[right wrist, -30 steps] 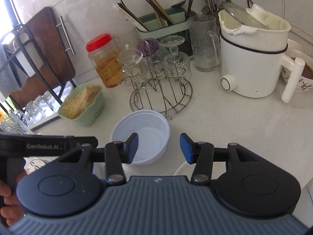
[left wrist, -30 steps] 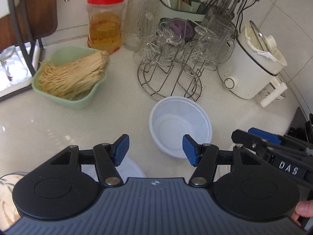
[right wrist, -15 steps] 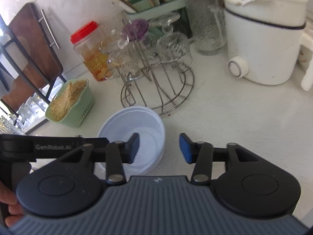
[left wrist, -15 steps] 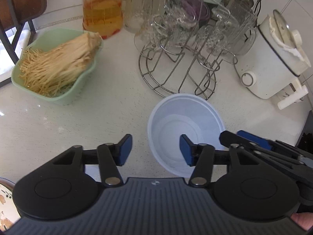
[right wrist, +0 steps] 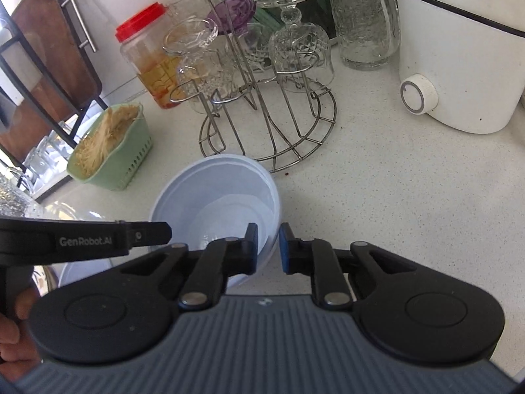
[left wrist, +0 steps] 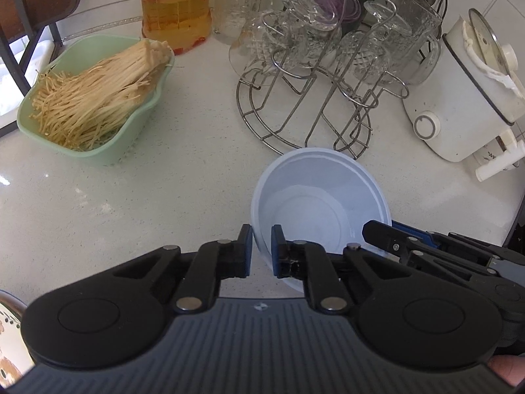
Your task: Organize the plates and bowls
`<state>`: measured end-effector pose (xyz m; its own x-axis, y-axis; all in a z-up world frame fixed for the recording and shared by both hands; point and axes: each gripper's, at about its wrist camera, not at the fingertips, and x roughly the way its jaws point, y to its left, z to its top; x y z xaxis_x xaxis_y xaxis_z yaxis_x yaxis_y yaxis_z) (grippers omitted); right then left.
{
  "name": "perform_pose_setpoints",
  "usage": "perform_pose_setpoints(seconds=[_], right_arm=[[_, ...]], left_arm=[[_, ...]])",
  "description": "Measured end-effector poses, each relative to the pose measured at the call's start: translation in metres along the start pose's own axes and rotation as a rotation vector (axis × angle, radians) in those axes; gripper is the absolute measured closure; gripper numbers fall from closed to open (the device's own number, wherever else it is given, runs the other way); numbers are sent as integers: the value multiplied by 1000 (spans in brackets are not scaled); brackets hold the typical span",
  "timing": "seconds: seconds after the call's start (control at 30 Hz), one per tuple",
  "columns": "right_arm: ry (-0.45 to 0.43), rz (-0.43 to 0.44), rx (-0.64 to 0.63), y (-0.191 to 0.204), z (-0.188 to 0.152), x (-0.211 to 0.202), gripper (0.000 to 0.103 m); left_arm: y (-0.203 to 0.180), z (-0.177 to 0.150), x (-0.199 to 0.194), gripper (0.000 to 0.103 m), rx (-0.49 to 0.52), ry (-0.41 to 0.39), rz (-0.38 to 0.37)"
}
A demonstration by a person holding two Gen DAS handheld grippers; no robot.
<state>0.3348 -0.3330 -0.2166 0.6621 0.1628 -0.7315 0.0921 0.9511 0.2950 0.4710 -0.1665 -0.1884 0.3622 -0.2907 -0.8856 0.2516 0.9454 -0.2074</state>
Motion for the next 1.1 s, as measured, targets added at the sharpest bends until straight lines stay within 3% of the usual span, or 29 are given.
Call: perform_pose_setpoints(seconds=[0.5, 1.1], right_arm=[[-59, 41, 9, 16, 7, -36, 87], [-122, 122, -4, 63, 5, -82, 87]], left_arm=[[8, -6, -52, 89, -69, -51, -35], [41, -17, -149, 89, -116, -193, -85]])
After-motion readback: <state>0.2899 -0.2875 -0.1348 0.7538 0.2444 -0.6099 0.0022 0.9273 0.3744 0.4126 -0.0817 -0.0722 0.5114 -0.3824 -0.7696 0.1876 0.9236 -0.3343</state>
